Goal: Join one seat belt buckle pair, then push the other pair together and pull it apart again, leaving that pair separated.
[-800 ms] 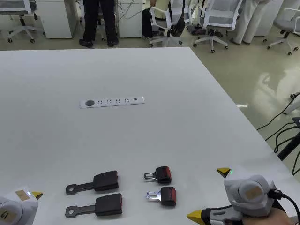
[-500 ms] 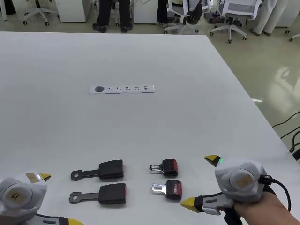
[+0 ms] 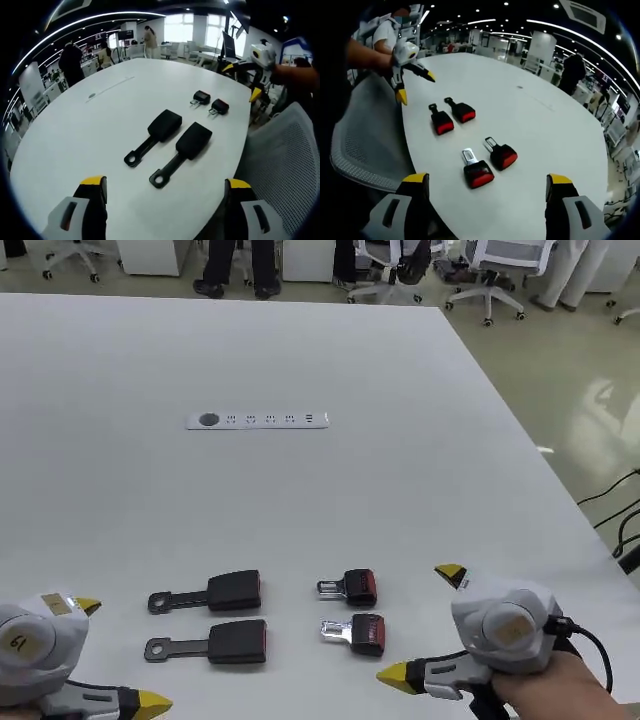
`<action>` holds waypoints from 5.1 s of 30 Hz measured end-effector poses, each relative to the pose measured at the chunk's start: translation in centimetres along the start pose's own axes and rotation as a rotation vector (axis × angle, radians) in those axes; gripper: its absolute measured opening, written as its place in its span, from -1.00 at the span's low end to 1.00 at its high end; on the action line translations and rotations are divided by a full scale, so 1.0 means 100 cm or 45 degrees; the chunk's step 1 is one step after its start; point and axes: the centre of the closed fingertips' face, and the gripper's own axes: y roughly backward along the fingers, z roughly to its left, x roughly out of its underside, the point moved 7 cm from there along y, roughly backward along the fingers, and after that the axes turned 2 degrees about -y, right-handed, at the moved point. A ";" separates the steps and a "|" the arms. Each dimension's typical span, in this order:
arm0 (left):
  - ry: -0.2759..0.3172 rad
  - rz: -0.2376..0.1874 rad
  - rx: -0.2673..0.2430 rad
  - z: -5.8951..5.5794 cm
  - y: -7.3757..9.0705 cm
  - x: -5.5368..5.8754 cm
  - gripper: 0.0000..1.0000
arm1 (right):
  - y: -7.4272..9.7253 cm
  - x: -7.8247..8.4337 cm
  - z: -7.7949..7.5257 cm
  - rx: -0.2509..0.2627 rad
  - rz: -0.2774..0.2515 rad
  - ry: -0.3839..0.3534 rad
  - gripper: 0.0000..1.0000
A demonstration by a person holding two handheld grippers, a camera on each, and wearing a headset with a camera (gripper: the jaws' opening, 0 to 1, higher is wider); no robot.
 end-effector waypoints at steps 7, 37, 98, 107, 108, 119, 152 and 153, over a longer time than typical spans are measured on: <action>-0.012 -0.004 0.002 0.001 0.000 -0.006 0.97 | -0.003 -0.001 0.005 -0.004 -0.005 -0.018 0.99; 0.003 -0.012 -0.005 0.004 0.000 -0.001 0.88 | -0.010 -0.001 0.007 -0.011 0.036 -0.018 0.76; -0.567 0.168 0.388 -0.033 -0.088 -0.050 -0.15 | -0.078 0.012 0.005 -0.328 0.343 0.344 -0.30; -0.635 0.186 0.417 -0.035 -0.095 -0.054 -0.28 | -0.079 0.016 0.003 -0.364 0.371 0.341 -0.34; -0.640 0.173 0.413 -0.035 -0.096 -0.055 -0.33 | -0.080 0.017 0.003 -0.367 0.375 0.346 -0.34; -0.749 0.243 0.410 -0.044 -0.103 -0.049 -0.32 | -0.085 0.017 0.000 -0.474 0.371 0.378 -0.34; -0.668 0.203 0.454 -0.039 -0.107 -0.047 -0.34 | -0.111 -0.012 0.039 -0.545 0.309 0.468 -0.34; -0.668 0.204 0.455 -0.039 -0.108 -0.047 -0.34 | -0.114 -0.015 0.040 -0.547 0.311 0.472 -0.34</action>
